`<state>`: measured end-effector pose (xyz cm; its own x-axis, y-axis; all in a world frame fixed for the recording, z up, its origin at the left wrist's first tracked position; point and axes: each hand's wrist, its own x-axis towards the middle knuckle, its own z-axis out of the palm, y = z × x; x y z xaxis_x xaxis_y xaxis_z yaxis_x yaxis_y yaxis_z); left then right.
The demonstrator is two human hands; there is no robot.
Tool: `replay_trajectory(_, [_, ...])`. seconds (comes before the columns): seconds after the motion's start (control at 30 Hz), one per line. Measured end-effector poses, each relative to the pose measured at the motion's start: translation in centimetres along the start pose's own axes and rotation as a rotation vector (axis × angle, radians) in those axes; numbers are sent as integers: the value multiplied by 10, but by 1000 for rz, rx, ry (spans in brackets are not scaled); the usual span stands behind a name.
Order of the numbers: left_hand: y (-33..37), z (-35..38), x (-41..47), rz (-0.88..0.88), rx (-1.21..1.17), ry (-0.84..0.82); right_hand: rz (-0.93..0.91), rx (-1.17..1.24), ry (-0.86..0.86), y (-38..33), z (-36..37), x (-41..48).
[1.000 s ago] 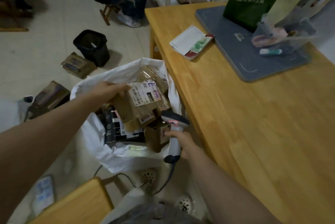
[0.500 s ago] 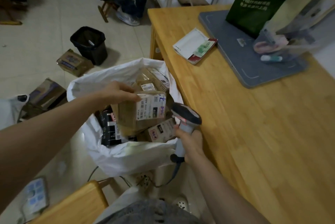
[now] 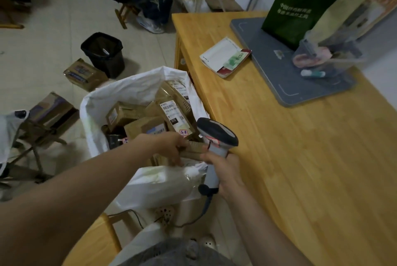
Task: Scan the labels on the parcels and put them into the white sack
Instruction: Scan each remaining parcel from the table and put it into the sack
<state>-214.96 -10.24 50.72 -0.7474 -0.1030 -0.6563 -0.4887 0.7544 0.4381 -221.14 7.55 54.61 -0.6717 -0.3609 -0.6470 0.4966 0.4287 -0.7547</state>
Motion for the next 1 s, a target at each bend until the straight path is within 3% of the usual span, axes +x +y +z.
replay_trajectory(0.1, [-2, 8, 3, -64, -77, 97, -5, -95, -43, -4, 7, 8])
replay_trajectory(0.17, [-3, 10, -7, -70, -292, 215, -13, -177, -70, -10, 13, 15])
replay_trajectory(0.27, [-31, 9, -34, -213, -717, 726, -36, -293, -106, -23, 25, 29])
replay_trajectory(0.33, [-67, 11, -50, -487, -834, 1050, -57, -387, -119, -29, 37, 39])
replay_trajectory(0.37, [-86, 15, -56, -647, -837, 1111, -68, -435, -122, -31, 43, 45])
replay_trajectory(0.47, [-141, 32, -63, -1019, -940, 969, -89, -551, -153, -30, 64, 57])
replay_trajectory(0.53, [-167, 46, -63, -1046, -1153, 827, -89, -590, -155, -26, 75, 63])
replay_trajectory(0.67, [-194, 62, -60, -984, -1431, 770, -59, -621, -131, -19, 86, 71])
replay_trajectory(0.8, [-200, 59, -55, -815, -1263, 745, -65, -587, -78, -19, 79, 74])
replay_trajectory(1.0, [-191, -21, -93, -682, -481, 1010, -105, -528, -73, -53, 55, 45])
